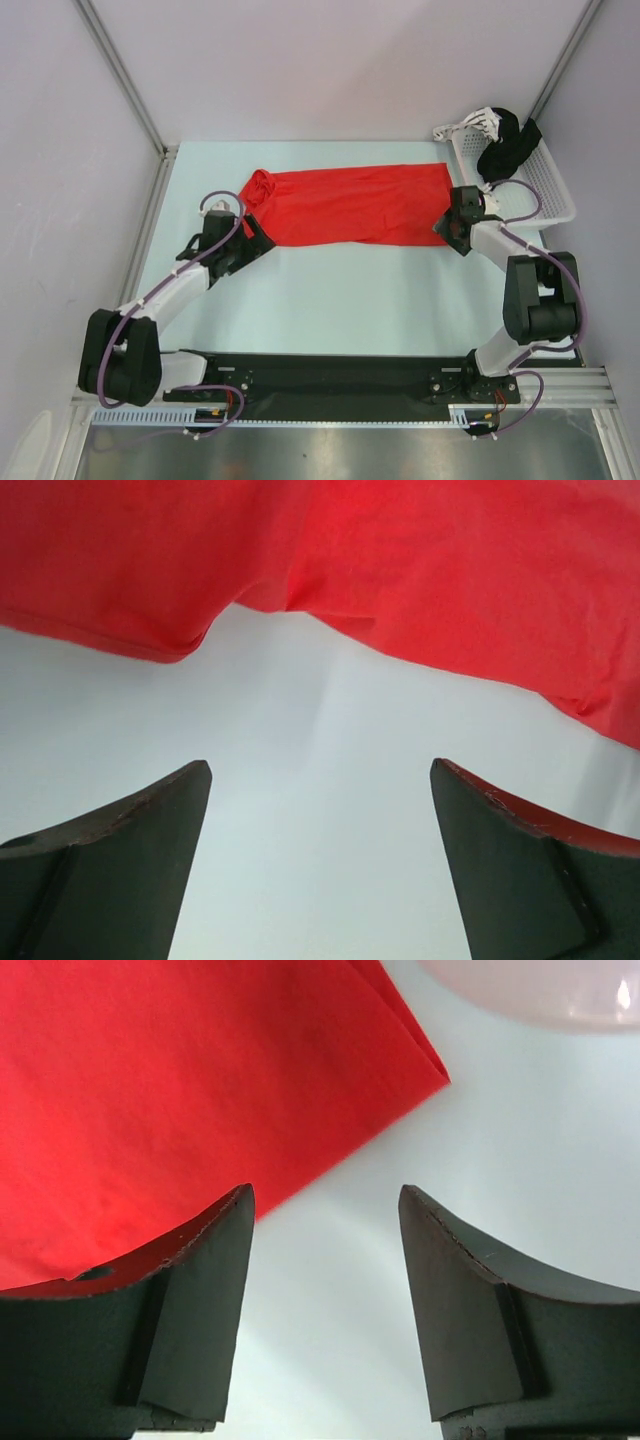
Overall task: Fold and stack the tank tops
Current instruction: Fold the tank top
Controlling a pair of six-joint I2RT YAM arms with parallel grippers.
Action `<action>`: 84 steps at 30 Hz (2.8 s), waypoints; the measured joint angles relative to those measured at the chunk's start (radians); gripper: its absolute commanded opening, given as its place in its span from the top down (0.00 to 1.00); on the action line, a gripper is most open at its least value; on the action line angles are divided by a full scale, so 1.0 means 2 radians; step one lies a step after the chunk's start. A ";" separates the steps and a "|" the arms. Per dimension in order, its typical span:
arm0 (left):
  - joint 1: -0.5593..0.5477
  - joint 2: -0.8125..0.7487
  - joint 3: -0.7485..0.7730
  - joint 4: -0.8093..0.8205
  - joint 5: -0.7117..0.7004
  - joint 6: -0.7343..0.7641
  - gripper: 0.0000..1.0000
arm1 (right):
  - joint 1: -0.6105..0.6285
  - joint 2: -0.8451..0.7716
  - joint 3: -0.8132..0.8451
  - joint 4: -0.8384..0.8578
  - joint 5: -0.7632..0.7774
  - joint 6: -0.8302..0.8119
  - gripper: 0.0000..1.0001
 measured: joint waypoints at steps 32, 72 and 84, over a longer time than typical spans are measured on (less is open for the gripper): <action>0.082 0.216 0.121 0.002 -0.106 -0.151 0.32 | 0.124 -0.057 -0.090 -0.065 0.047 0.176 0.99; 0.118 0.295 0.217 0.022 -0.002 -0.050 0.10 | 0.030 -0.140 -0.086 -0.055 -0.050 -0.086 0.28; 0.078 0.402 0.339 0.047 0.043 -0.045 0.30 | 0.020 -0.078 -0.118 -0.020 -0.076 -0.089 0.53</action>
